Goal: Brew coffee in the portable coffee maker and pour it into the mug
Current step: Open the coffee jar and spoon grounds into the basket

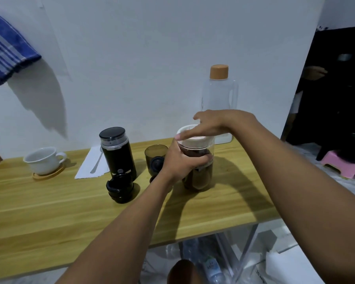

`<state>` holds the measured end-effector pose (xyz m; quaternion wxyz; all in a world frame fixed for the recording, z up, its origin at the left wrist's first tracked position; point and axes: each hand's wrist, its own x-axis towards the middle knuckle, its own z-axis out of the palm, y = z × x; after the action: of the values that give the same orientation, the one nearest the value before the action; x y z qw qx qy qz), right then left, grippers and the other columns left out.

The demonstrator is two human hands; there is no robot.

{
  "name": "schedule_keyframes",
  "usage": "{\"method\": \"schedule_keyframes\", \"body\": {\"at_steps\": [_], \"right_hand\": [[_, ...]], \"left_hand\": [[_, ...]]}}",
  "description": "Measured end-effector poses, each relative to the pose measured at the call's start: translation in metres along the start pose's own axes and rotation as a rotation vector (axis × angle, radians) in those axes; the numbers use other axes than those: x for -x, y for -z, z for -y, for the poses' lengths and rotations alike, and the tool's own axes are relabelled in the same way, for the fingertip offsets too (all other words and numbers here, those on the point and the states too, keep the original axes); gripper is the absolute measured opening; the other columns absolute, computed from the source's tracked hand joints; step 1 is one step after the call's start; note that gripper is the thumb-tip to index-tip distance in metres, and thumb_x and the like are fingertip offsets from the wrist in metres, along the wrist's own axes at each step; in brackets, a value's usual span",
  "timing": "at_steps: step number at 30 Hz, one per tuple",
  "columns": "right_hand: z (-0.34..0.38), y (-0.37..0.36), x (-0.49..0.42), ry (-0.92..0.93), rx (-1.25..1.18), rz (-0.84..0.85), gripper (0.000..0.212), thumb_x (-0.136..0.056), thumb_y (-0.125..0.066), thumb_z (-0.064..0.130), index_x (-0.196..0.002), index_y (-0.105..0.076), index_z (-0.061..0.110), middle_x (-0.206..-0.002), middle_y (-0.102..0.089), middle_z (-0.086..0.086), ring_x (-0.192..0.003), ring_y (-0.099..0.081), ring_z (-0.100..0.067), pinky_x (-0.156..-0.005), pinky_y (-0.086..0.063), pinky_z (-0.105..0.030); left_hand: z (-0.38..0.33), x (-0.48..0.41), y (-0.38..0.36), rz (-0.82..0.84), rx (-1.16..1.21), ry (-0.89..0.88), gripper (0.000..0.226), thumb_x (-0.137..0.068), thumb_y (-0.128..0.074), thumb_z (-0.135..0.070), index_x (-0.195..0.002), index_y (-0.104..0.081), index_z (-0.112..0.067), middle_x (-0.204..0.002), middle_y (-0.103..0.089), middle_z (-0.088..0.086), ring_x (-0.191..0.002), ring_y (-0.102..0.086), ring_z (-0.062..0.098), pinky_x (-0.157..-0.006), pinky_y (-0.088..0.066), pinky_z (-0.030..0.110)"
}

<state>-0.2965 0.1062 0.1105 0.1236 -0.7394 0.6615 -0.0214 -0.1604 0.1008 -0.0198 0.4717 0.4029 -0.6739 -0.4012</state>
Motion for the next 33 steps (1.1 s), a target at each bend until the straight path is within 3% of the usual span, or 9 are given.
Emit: {"method": "schedule_keyframes", "body": {"at_steps": [3, 6, 10, 12, 16, 21, 24, 27, 33], "right_hand": [[0.005, -0.007, -0.003, -0.089, 0.064, -0.047, 0.084, -0.065, -0.055, 0.089, -0.106, -0.055, 0.016, -0.116, -0.059, -0.005, -0.104, -0.058, -0.028, -0.085, -0.047, -0.039], [0.003, -0.003, -0.005, 0.050, 0.037, -0.011, 0.061, -0.075, -0.065, 0.066, -0.108, -0.061, 0.015, -0.114, -0.063, -0.004, -0.099, -0.061, -0.024, -0.080, -0.048, -0.037], [0.002, 0.002, 0.000, 0.040, -0.002, 0.087, 0.104, -0.070, -0.066, 0.073, -0.152, -0.030, 0.021, -0.156, -0.034, -0.003, -0.138, -0.039, -0.027, -0.110, -0.037, -0.043], [0.004, -0.006, -0.002, -0.070, 0.059, 0.009, 0.118, -0.057, -0.054, 0.094, -0.148, -0.036, 0.019, -0.150, -0.040, -0.008, -0.132, -0.044, -0.031, -0.104, -0.041, -0.045], [0.006, -0.012, -0.006, -0.038, 0.039, -0.056, 0.079, -0.057, -0.058, 0.083, -0.102, -0.057, 0.018, -0.105, -0.061, -0.002, -0.093, -0.061, -0.025, -0.074, -0.048, -0.036], [-0.003, -0.006, -0.003, 0.069, -0.086, 0.033, 0.104, -0.068, -0.071, 0.070, -0.150, -0.032, 0.020, -0.151, -0.040, -0.001, -0.133, -0.043, -0.027, -0.103, -0.041, -0.038], [-0.001, -0.017, -0.008, -0.081, 0.015, -0.100, 0.109, -0.056, -0.054, 0.095, -0.133, -0.048, 0.017, -0.133, -0.052, -0.009, -0.118, -0.053, -0.030, -0.094, -0.047, -0.043], [0.002, -0.018, -0.010, -0.021, -0.031, -0.078, 0.081, -0.058, -0.059, 0.082, -0.107, -0.058, 0.018, -0.109, -0.063, -0.004, -0.093, -0.061, -0.023, -0.073, -0.049, -0.035], [-0.002, -0.013, -0.003, 0.016, -0.049, -0.010, 0.125, -0.050, -0.061, 0.086, -0.152, -0.029, 0.021, -0.153, -0.033, -0.005, -0.135, -0.039, -0.029, -0.107, -0.039, -0.047]], "left_hand": [[-0.001, 0.001, -0.001, -0.019, -0.019, -0.003, 0.084, -0.057, -0.096, -0.035, -0.129, -0.054, -0.023, -0.114, -0.071, -0.005, -0.107, -0.068, 0.013, -0.090, -0.059, 0.041], [-0.003, 0.001, 0.000, -0.005, -0.023, -0.015, 0.083, -0.058, -0.096, -0.031, -0.129, -0.054, -0.023, -0.114, -0.071, -0.004, -0.107, -0.068, 0.016, -0.090, -0.059, 0.041], [-0.005, 0.004, -0.001, -0.022, -0.025, 0.017, 0.087, -0.059, -0.097, -0.033, -0.132, -0.050, -0.023, -0.119, -0.067, -0.006, -0.111, -0.064, 0.013, -0.089, -0.058, 0.033], [-0.004, 0.004, -0.002, -0.010, -0.014, 0.028, 0.086, -0.061, -0.096, -0.029, -0.133, -0.051, -0.019, -0.119, -0.068, -0.002, -0.111, -0.065, 0.015, -0.090, -0.059, 0.036], [-0.004, 0.004, -0.003, -0.048, 0.001, 0.026, 0.083, -0.060, -0.096, -0.023, -0.130, -0.052, -0.019, -0.115, -0.070, -0.001, -0.106, -0.067, 0.015, -0.088, -0.060, 0.039], [-0.004, 0.007, -0.005, -0.070, 0.017, 0.034, 0.082, -0.060, -0.097, -0.022, -0.127, -0.050, -0.022, -0.114, -0.068, -0.007, -0.104, -0.065, 0.006, -0.076, -0.056, 0.017], [-0.004, 0.007, -0.006, -0.061, 0.020, 0.040, 0.083, -0.062, -0.096, -0.023, -0.131, -0.049, -0.021, -0.115, -0.068, -0.006, -0.105, -0.066, 0.007, -0.081, -0.058, 0.022], [-0.004, 0.007, -0.006, -0.083, 0.003, 0.037, 0.083, -0.059, -0.097, -0.025, -0.128, -0.051, -0.022, -0.114, -0.069, -0.006, -0.104, -0.067, 0.008, -0.084, -0.058, 0.028], [-0.002, 0.007, -0.007, -0.052, 0.054, 0.082, 0.082, -0.059, -0.096, -0.026, -0.128, -0.053, -0.018, -0.114, -0.070, -0.002, -0.105, -0.068, 0.013, -0.085, -0.061, 0.034]]}}
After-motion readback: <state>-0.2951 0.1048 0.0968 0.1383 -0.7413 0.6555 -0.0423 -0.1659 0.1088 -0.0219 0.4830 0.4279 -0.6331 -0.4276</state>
